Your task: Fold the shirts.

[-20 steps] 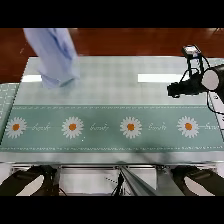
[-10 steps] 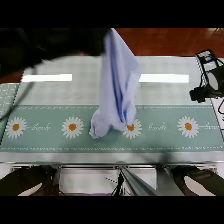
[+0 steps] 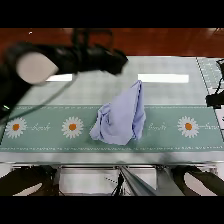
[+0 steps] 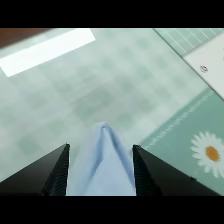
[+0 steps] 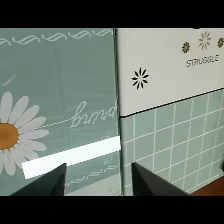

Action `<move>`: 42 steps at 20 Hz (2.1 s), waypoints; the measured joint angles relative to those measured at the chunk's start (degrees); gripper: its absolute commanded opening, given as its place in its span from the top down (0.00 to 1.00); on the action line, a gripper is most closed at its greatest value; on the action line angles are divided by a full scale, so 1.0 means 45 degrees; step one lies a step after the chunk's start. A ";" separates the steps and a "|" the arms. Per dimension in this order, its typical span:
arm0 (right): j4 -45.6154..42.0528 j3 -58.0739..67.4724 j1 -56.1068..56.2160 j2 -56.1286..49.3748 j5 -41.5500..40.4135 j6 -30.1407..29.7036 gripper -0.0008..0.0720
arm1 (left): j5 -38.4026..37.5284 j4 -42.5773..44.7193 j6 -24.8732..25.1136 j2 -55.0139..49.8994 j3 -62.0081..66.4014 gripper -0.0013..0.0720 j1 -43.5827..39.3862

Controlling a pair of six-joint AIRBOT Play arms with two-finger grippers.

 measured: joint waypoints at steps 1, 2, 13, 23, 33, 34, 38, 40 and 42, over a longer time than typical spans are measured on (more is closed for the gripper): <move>0.0282 -0.0005 -0.0214 0.0000 -0.0044 -0.0087 0.32 | -0.0996 0.0087 0.0107 0.0024 0.0476 0.33 0.0996; 0.0544 -0.0005 -0.0418 0.0000 -0.0112 -0.0160 0.32 | -0.2103 0.0185 0.0243 0.0044 0.0695 0.33 0.1967; 0.5527 0.0000 -0.2671 0.0000 -0.1710 -0.1739 0.17 | -0.5435 -0.7009 0.4823 0.0860 -0.9418 0.13 0.9160; 0.7286 -0.0058 -0.2953 -0.0219 -0.1899 -0.2560 0.19 | -0.3910 -0.9335 0.6047 -0.2424 -1.1030 0.83 0.4838; 1.1866 -0.3638 -0.2579 -0.0272 -0.2890 -0.3905 0.27 | -0.3376 -1.0190 0.6460 -0.2885 -1.1084 0.96 0.4289; 1.2852 -0.4294 -0.2433 -0.0272 -0.3366 -0.4133 0.26 | -0.3395 -1.0229 0.6586 -0.2793 -1.1084 0.96 0.4347; 1.6053 -0.5945 -0.1151 -0.0699 -0.5134 -0.4881 0.27 | -0.3507 -1.0253 0.7038 -0.2341 -1.1084 0.96 0.4639; 1.6912 -0.6266 -0.0151 -0.1200 -0.5712 -0.5076 0.27 | -0.3526 -1.0248 0.7135 -0.2181 -1.1079 0.96 0.4779; 1.7427 -0.6441 0.0903 -0.1773 -0.6285 -0.5158 0.28 | -0.3643 -1.0248 0.7193 -0.2089 -1.0977 0.96 0.4945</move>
